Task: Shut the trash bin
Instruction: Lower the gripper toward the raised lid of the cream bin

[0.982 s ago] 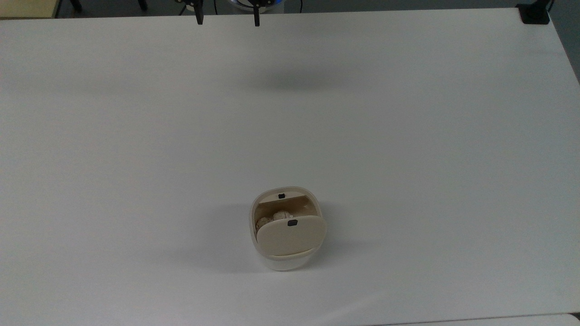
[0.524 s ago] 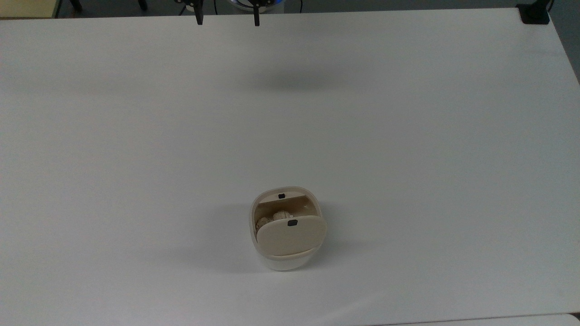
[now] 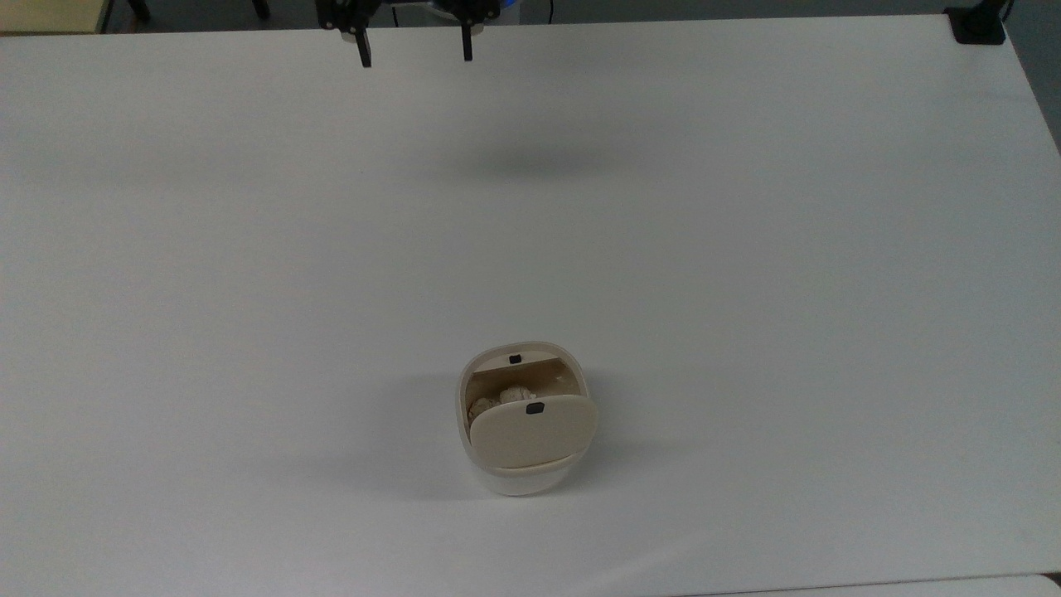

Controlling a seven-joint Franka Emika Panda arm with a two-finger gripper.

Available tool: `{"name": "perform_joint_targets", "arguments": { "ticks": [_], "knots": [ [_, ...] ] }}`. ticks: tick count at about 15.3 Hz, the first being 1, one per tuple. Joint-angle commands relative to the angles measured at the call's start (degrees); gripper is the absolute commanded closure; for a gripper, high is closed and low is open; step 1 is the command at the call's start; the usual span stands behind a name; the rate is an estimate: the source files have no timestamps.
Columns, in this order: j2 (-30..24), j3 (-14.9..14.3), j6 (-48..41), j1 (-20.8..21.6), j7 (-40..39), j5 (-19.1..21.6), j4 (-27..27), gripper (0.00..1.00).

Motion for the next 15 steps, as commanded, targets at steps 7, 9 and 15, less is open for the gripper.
{"name": "perform_joint_targets", "arguments": {
  "ticks": [7, 9, 15],
  "knots": [
    [10.7, 0.5, 29.1, 4.0, 25.4, 0.3, 5.0, 1.00],
    [15.2, 0.4, 32.7, 5.3, 35.6, -2.5, 8.9, 1.00],
    [25.3, 0.0, 43.4, 5.6, 54.8, -3.1, 17.1, 1.00]
  ]
}}
